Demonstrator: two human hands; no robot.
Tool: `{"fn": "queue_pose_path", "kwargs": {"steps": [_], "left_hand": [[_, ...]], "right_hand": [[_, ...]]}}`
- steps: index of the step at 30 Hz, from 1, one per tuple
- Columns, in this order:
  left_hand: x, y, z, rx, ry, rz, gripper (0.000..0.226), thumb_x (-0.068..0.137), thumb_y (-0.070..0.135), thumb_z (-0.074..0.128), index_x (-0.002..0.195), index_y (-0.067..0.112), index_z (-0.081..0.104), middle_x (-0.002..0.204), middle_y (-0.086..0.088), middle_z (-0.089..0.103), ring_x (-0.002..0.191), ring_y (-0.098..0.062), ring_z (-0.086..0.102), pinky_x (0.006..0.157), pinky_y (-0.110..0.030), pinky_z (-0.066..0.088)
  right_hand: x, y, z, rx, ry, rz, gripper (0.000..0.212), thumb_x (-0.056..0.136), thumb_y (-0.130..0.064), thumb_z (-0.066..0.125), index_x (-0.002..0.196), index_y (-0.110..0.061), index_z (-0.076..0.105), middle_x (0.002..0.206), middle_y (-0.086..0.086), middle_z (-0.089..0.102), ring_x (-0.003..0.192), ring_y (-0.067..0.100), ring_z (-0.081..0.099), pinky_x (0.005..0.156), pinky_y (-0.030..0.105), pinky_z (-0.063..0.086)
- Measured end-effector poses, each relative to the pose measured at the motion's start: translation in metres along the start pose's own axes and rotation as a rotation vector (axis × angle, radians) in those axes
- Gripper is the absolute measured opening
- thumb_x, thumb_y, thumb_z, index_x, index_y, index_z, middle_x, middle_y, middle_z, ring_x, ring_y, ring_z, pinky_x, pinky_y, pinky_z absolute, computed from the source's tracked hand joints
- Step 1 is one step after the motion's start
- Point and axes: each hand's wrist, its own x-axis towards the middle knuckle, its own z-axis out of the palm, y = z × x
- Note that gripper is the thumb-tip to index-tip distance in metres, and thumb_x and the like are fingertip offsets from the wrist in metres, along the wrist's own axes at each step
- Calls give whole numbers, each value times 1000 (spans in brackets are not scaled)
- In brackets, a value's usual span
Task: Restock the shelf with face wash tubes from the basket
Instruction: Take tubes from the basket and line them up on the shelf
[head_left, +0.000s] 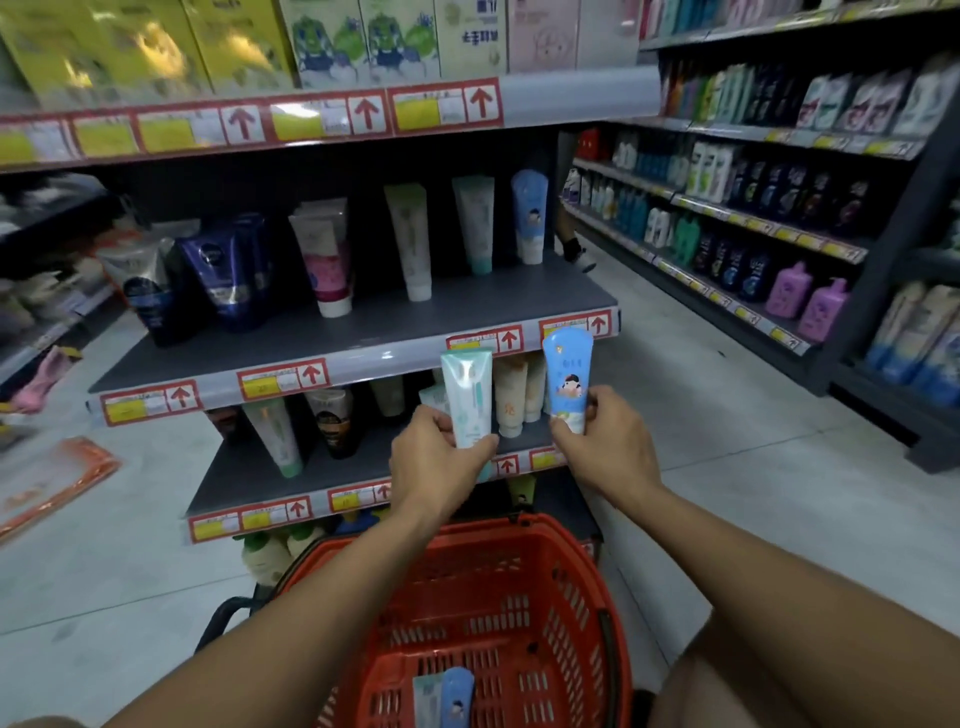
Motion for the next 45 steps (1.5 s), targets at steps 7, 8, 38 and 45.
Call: {"fn": "queue_pose_path", "kwargs": {"steps": [7,8,38,45], "left_hand": [[47,59,4,-119,88,76,42,74,45,88,92,25,56,83,15,65,78,6,63,60,-19,51],[54,66,4,-135,105,89,42,74,46,89,92,25,56,82,15,65,77,6,62,58,-16,48],[182,104,60,101,157,39,53,76,42,84,119,23,59,110,4,71,100,-22,69,69,-32,49],[229,117,63,131,61,-124,60,68,41,92,115,19,61,120,-4,69,109,-28,68,82,-39,58]], "right_hand": [[72,-13,-24,117,83,-94,33,78,-42,71,105,-27,60,95,-8,68,79,9,66,67,38,59],[83,-17,-26,125,102,-109,33,78,-42,72,104,-26,60,95,-8,68,79,8,66,67,36,59],[211,-30,2,-317,78,-161,49,70,-58,68,92,-15,72,89,6,56,84,26,57,69,38,53],[256,-49,9,-358,-46,-24,56,73,-56,76,108,-14,68,108,11,62,97,32,61,73,34,48]]}}
